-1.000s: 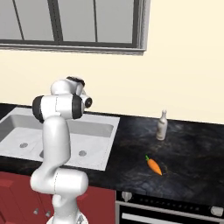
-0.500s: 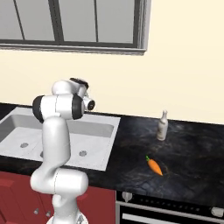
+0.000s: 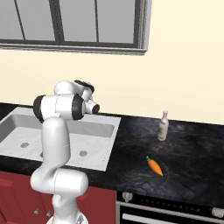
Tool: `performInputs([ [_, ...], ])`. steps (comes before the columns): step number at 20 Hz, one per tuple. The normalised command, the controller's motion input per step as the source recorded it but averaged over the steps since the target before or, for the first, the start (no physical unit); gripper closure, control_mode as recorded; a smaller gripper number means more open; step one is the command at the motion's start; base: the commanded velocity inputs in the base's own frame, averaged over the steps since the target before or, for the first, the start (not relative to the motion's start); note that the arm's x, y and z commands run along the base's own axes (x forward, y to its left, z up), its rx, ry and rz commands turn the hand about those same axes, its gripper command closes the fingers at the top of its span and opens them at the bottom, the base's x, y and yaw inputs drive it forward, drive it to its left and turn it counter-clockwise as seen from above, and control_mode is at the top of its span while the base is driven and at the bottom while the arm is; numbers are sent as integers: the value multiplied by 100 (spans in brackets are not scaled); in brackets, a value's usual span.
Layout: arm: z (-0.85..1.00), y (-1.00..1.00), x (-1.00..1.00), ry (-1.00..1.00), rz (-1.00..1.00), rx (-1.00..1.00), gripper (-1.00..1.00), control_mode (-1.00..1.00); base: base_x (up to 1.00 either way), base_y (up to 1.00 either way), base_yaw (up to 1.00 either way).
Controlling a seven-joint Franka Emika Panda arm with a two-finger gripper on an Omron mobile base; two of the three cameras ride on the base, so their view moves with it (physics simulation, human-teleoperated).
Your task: Turn on the sink faucet. Then move the carrot from the counter to the sink. Turn off the sink. Move the vegetable from the sink to the pot next to the stove. Finally move the pot to the front right burner.
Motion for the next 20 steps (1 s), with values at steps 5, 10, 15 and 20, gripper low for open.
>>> performInputs([
  [5,-9,-49,0,0,-1,4,100,-100,0,0,0],
  [10,7,-11,-9,0,-2,1,-100,-100,0,0,0],
  [15,33,-2,-59,0,-7,0,-100,-100,0,0,0],
  [20,53,-8,-92,0,-8,0,-100,-100,0,0,0],
])
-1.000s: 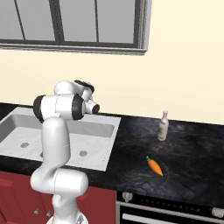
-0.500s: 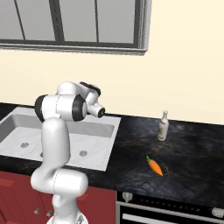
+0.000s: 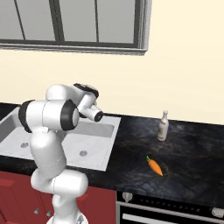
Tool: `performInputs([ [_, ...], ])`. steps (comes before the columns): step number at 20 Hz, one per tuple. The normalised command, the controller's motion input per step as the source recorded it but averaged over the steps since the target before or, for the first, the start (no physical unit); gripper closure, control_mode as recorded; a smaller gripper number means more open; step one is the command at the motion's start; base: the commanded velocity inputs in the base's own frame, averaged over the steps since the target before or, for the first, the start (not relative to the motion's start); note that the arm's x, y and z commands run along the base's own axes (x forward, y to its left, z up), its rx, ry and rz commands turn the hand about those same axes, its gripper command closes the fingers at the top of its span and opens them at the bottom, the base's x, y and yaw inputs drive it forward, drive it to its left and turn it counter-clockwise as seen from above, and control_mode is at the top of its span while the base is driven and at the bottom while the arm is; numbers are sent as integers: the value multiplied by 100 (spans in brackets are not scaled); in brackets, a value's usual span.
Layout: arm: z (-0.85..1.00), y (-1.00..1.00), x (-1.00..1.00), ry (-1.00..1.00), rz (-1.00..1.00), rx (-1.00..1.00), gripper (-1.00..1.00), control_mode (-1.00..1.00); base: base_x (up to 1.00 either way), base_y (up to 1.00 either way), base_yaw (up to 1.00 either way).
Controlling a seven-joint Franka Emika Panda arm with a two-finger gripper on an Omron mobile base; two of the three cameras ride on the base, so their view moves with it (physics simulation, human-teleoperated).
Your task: Turn on the sink faucet. Then move the carrot from the counter to the sink. Turn off the sink. Move the vegetable from the sink to the pot next to the stove. Finally move the pot to the front right burner.
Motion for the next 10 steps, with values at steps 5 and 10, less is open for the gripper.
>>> performInputs([
  [5,79,-12,-78,0,-9,0,-100,-100,0,0,0],
  [10,100,-26,-44,8,-13,0,-100,-100,0,0,0],
])
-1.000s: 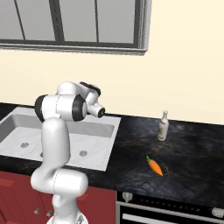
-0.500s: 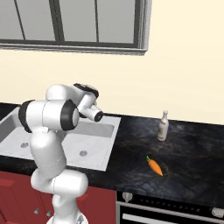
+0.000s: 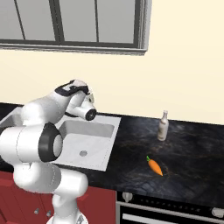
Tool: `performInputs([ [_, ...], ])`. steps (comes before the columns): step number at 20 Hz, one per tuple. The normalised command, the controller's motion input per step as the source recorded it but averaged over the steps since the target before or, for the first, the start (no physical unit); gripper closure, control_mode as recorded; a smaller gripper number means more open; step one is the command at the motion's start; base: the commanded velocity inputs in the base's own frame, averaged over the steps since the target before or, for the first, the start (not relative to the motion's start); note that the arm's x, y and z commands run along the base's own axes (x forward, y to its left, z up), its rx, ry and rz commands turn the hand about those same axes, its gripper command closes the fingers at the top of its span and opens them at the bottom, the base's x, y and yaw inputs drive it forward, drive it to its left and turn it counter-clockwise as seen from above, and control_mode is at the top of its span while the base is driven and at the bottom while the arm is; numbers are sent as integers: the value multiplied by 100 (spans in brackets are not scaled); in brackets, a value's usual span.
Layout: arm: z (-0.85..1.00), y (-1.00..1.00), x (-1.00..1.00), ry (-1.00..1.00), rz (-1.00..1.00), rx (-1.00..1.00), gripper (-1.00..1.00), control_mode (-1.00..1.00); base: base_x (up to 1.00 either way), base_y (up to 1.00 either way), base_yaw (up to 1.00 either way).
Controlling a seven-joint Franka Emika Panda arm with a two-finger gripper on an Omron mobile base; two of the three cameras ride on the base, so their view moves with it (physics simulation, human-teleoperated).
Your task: Turn on the sink faucet. Then move the carrot from the counter to the sink. Turn off the sink. Move the vegetable from the sink to the pot next to the stove. Finally move the pot to the front right burner.
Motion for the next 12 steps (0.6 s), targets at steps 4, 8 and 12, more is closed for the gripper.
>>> performInputs([
  [4,95,-34,-46,21,-16,0,-100,-100,0,0,0],
  [8,57,-41,-58,35,-16,3,-100,-100,0,0,0],
  [12,9,-42,-67,42,-8,3,-100,-100,0,0,0],
])
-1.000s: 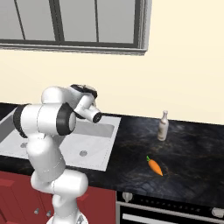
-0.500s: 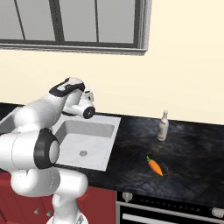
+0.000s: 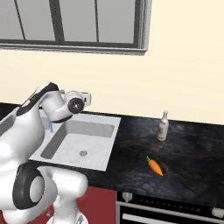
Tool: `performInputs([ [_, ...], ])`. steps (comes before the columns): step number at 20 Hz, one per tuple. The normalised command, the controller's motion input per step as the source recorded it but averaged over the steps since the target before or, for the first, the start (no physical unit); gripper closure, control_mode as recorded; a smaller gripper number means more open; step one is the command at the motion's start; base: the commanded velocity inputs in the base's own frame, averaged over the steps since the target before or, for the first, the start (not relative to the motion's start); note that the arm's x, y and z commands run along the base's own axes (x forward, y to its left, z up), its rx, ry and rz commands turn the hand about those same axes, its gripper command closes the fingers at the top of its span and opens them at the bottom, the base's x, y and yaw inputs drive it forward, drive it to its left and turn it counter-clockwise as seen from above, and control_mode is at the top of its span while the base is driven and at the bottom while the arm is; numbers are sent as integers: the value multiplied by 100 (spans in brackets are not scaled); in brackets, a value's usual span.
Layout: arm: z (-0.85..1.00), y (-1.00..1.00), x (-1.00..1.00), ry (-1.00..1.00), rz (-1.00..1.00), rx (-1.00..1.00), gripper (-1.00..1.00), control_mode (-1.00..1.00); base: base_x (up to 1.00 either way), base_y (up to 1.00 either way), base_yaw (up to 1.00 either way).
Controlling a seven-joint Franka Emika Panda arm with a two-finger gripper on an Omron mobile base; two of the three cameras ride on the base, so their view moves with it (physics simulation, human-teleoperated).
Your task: Turn on the sink faucet. Then move the carrot from the counter to the sink. Turn off the sink. Move the vegetable from the sink to the pot next to the stove. Finally move the pot to the front right burner.
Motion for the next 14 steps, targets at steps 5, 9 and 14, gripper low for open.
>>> performInputs([
  [5,0,-46,-74,42,-4,3,-100,-100,0,0,0],
  [9,0,-61,-68,35,-2,5,-100,-100,0,0,0],
  [14,-7,-63,-55,38,-3,7,-100,-100,0,0,0],
])
